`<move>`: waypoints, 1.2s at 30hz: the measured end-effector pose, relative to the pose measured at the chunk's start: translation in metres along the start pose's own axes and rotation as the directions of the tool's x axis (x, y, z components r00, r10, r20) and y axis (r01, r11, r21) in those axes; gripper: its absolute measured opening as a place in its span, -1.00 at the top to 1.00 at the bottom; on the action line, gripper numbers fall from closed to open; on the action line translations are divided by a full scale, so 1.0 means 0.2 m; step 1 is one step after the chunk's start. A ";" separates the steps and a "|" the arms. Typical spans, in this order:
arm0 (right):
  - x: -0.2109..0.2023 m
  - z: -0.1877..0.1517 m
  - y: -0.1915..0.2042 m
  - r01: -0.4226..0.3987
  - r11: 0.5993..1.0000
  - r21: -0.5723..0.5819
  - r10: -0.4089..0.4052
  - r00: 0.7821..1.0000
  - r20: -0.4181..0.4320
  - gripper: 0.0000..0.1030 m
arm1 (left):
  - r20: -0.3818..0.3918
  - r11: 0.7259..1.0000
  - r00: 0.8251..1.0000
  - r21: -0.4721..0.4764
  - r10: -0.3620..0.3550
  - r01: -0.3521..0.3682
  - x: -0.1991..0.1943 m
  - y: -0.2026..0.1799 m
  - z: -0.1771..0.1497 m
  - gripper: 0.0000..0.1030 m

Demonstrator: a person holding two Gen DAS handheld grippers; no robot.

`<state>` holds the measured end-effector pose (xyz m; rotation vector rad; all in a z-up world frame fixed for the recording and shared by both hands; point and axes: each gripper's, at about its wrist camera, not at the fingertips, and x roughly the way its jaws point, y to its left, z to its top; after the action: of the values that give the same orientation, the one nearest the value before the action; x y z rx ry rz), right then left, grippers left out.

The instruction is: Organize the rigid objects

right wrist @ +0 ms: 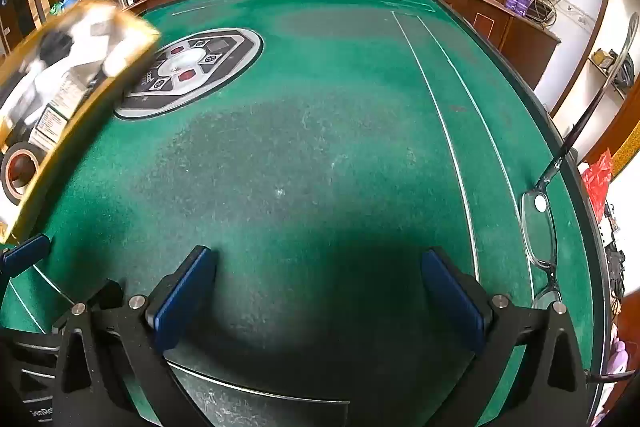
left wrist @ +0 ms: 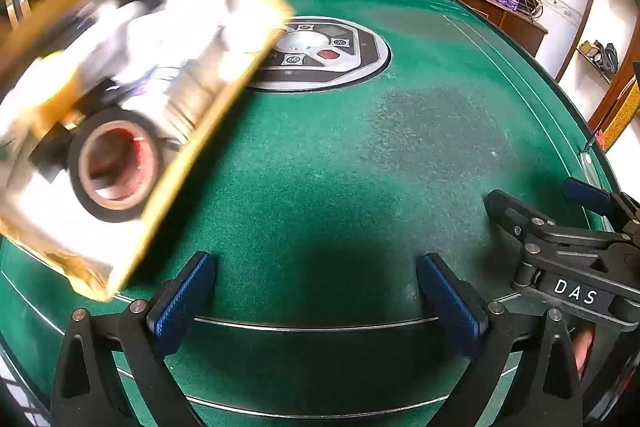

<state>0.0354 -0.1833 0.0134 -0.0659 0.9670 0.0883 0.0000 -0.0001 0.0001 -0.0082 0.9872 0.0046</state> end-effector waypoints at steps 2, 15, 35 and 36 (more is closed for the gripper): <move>0.00 0.00 0.00 0.002 1.000 -0.002 -0.002 1.000 0.003 -0.99 | -0.002 1.000 1.000 -0.006 -0.009 0.009 0.00 0.00 0.00 -0.99; -0.02 0.00 -0.01 -0.001 1.000 0.001 0.001 1.000 -0.002 -0.99 | -0.001 1.000 1.000 -0.003 -0.009 0.009 0.00 0.02 0.00 -0.99; -0.01 0.01 0.01 0.001 1.000 -0.001 -0.001 1.000 -0.001 -0.99 | -0.002 1.000 1.000 0.001 -0.005 0.005 -0.02 0.01 0.03 -0.99; -0.02 0.00 0.01 0.000 1.000 -0.002 0.000 1.000 -0.001 -0.99 | -0.002 1.000 1.000 0.002 -0.005 0.005 -0.02 0.01 0.03 -0.99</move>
<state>0.0343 -0.1810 0.0165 -0.0679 0.9677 0.0889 0.0032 0.0012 0.0065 -0.0090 0.9892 -0.0004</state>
